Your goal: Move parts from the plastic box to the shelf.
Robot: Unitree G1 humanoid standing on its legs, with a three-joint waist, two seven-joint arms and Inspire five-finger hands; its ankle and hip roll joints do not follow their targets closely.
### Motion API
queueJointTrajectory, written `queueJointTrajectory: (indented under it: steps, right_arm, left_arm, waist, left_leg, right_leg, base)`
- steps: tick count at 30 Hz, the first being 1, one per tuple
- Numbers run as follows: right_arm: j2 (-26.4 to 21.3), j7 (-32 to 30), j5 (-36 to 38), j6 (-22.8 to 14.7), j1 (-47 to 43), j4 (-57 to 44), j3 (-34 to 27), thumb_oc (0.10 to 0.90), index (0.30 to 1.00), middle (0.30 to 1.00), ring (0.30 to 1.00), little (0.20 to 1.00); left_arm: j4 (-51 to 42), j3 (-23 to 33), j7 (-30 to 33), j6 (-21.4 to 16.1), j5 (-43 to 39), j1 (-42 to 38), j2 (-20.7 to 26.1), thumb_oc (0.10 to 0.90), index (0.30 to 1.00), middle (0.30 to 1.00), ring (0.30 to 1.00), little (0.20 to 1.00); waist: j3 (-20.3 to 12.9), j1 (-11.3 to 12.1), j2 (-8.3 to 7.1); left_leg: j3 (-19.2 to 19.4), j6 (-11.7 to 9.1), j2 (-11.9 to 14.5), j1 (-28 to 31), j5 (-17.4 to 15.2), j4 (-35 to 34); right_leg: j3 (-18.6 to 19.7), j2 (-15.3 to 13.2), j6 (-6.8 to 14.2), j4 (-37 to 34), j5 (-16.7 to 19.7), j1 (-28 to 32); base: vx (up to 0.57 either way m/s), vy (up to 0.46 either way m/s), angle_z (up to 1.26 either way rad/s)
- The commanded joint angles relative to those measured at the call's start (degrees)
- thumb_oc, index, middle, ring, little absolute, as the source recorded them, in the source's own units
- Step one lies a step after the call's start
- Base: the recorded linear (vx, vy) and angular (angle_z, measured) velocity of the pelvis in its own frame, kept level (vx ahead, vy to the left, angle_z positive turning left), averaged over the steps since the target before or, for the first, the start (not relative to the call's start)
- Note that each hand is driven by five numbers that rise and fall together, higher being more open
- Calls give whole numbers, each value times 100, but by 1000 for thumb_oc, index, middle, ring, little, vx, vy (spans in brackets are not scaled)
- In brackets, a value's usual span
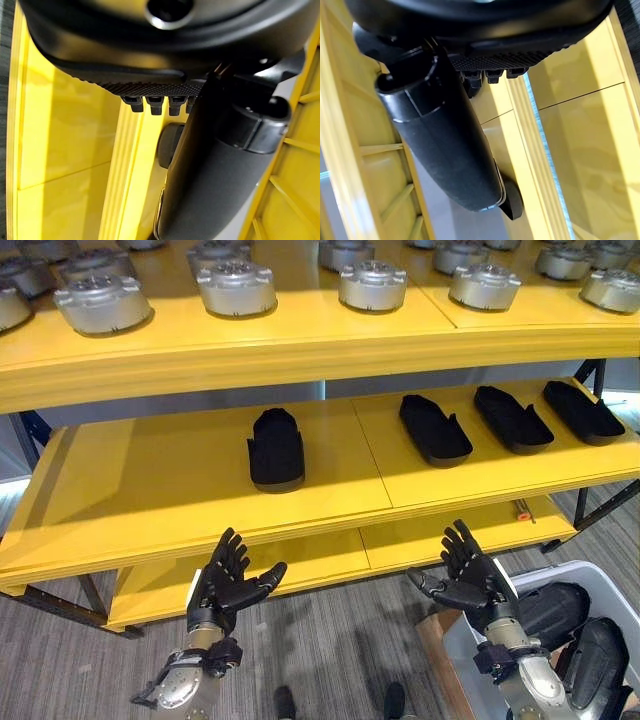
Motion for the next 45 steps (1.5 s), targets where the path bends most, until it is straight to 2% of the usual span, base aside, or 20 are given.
queueJointTrajectory:
  steps: [1,5,8,9,12,16,17,19,20,22,27,34,35,37,42,45]
  right_arm:
    - [-89,27,241,-540,-563,-465,-216,900,1000,1000,1000,1000]
    - [-77,25,286,-556,-590,-451,-169,900,1000,1000,1000,1000]
    - [-138,50,319,-582,-533,-490,-195,900,1000,1000,1000,1000]
    - [-166,104,356,-611,-484,-533,-222,900,1000,1000,1000,1000]
    - [-185,130,393,-647,-453,-556,-231,900,1000,1000,1000,1000]
    - [-201,127,393,-660,-442,-510,-218,900,1000,1000,1000,1000]
    - [-228,122,445,-676,-444,-480,-221,900,1000,1000,1000,1000]
    - [-246,112,461,-688,-481,-433,-231,900,1000,1000,1000,1000]
    - [-252,107,469,-693,-513,-397,-220,900,1000,1000,1000,1000]
    - [-305,147,521,-680,-574,-382,-219,900,1000,1000,1000,1000]
    - [-282,218,560,-604,-493,-327,-259,900,1000,1000,1000,1000]
    - [-204,244,554,-496,-508,-262,-168,900,1000,1000,1000,1000]
    - [-162,295,631,-426,-527,-235,-101,900,1000,1000,1000,1000]
    - [-139,332,721,-386,-531,-227,-56,900,1000,1000,1000,1000]
    - [-106,401,833,-306,-480,-221,0,900,1000,1000,1000,1000]
    - [-54,463,895,-222,-434,-223,67,900,1000,1000,1000,1000]
  left_arm:
    - [-151,54,-78,-437,224,-515,113,900,1000,1000,1000,1000]
    - [-83,46,-60,-451,214,-568,55,900,1000,1000,1000,1000]
    - [-67,14,-71,-451,209,-603,32,900,1000,1000,1000,1000]
    - [-72,-12,-123,-448,227,-588,16,900,1000,1000,1000,1000]
    - [-75,-22,-142,-446,242,-578,12,900,1000,1000,1000,1000]
    - [-57,-20,-151,-449,258,-602,14,900,1000,1000,1000,1000]
    - [-55,-37,-159,-456,242,-623,-7,900,1000,1000,1000,1000]
    - [-88,-37,-165,-462,196,-634,-24,900,1000,1000,1000,1000]
    - [-114,-25,-163,-468,185,-632,-39,900,1000,1000,1000,1000]
    - [-161,10,-202,-469,126,-603,-43,900,1000,1000,1000,1000]
    - [-139,-22,-280,-456,34,-506,-55,900,1000,1000,1000,1000]
    - [-153,-23,-290,-457,37,-466,43,900,1000,1000,1000,1000]
    - [-177,-40,-293,-455,62,-490,77,900,1000,1000,1000,1000]
    - [-168,-78,-280,-450,83,-528,106,900,1000,1000,1000,1000]
    - [-213,-93,-285,-450,147,-569,187,900,1000,1000,1000,1000]
    - [-239,-95,-261,-458,256,-635,285,900,1000,1000,1000,1000]
  waist:
    - [-179,-2,65]
    - [-182,-22,70]
    - [-128,-77,81]
    - [-70,-114,93]
    - [10,-136,99]
    - [83,-108,89]
    - [156,-49,68]
    - [154,-9,39]
    - [180,54,13]
    - [189,97,-9]
    - [103,14,62]
    - [29,-6,47]
    - [-14,-35,3]
    - [-40,-54,-37]
    - [-38,-81,-118]
    - [-4,-140,-233]
  left_leg:
    - [-186,-124,269,40,-254,-40]
    - [-98,-179,414,111,-202,-40]
    - [-19,-259,623,154,-100,-40]
    - [20,-314,769,143,-3,-27]
    - [-17,-345,876,109,62,8]
    - [-206,-335,860,54,69,75]
    - [-674,-289,689,-49,-51,202]
    - [-1155,-249,466,-220,-156,275]
    - [-1570,-217,275,-324,-270,402]
    - [-1978,-147,68,-449,-433,538]
    - [-1652,-61,20,-176,-602,464]
    - [-1263,74,-116,164,-735,246]
    - [-1084,146,-210,298,-789,130]
    - [-985,208,-286,382,-837,69]
    - [-884,310,-412,449,-909,31]
    - [-757,434,-570,505,-1014,12]
  right_leg:
    - [168,-102,312,163,-665,286]
    - [321,30,260,124,-696,302]
    - [493,227,176,52,-723,292]
    - [599,397,105,19,-763,264]
    - [725,545,35,-3,-774,203]
    - [805,606,4,-1,-773,156]
    - [875,619,-15,7,-771,119]
    - [900,601,-28,6,-742,37]
    - [977,582,-39,23,-721,-12]
    - [1086,579,-54,62,-708,-70]
    - [1148,402,32,64,-716,98]
    - [1396,221,195,130,-638,62]
    - [1516,101,293,203,-586,-11]
    - [1588,27,358,248,-569,-45]
    - [1684,-90,450,406,-566,-133]
    - [1813,-230,605,560,-478,-256]
  base:
    - [-18,-33,-2]
    - [-30,-75,-18]
    - [-52,-162,-31]
    - [-60,-179,-14]
    - [-56,-167,-24]
    - [-29,-77,-23]
    - [-31,-61,-24]
    - [-24,-45,-22]
    - [-8,-5,-36]
    - [-3,11,-34]
    - [82,146,-23]
    - [36,164,-21]
    - [12,249,-34]
    - [12,252,-33]
    - [-6,126,-19]
    - [-29,195,-7]
